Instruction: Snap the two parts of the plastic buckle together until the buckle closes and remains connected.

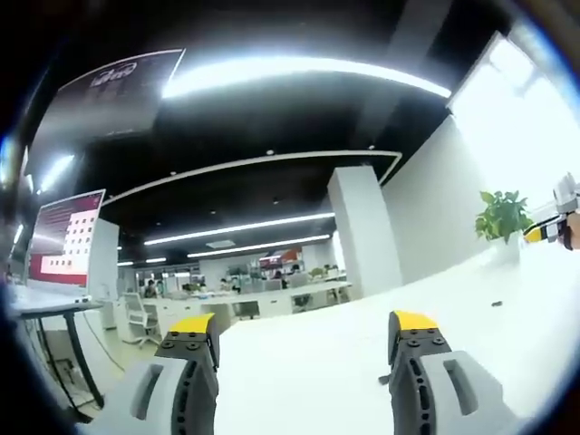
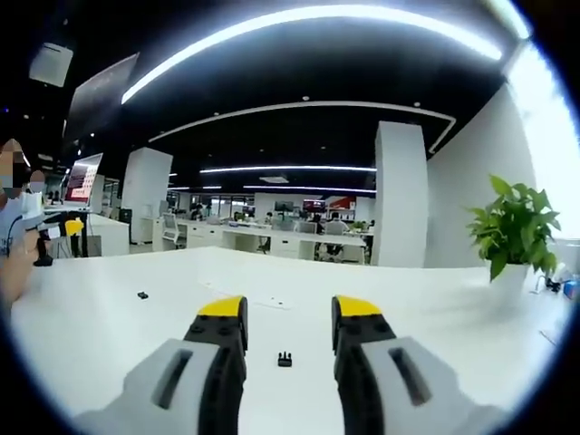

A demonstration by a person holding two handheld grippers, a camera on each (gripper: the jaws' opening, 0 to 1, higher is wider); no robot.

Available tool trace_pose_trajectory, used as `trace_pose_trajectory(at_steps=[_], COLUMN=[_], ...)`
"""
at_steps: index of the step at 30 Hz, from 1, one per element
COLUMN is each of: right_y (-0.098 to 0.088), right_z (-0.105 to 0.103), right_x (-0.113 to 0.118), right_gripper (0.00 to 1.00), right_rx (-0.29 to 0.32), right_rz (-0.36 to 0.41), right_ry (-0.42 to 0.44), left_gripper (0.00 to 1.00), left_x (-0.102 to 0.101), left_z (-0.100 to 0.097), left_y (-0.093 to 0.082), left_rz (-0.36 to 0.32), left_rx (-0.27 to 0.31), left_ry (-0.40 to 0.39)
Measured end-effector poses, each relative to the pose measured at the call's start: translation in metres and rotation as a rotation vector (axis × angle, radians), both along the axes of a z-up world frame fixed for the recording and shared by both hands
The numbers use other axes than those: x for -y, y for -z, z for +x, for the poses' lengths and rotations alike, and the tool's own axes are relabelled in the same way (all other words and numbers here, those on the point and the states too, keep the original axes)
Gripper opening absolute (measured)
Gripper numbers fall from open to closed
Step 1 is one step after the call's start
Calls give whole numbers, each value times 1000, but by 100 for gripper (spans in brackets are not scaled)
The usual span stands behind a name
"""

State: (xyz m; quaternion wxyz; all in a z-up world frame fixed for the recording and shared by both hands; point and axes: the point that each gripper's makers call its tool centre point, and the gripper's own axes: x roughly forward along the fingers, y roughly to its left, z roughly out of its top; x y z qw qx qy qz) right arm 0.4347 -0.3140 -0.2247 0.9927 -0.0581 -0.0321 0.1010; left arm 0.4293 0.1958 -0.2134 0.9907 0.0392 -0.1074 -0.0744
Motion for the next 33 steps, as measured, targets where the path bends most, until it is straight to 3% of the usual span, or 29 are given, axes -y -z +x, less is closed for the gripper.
trace_pose_trajectory(at_steps=[14,33], right_y=[9,10], right_z=[2,-2], right_x=[0,-4], right_gripper=[37,37], right_rx=[-38,-41], right_rz=[-5,5], right_ry=[5,-2], left_gripper=[77,77], left_x=[0,0], left_z=[2,-2], left_y=[5,7], left_rz=[-12,6], left_rx=[-24,-37], left_ry=[18,11])
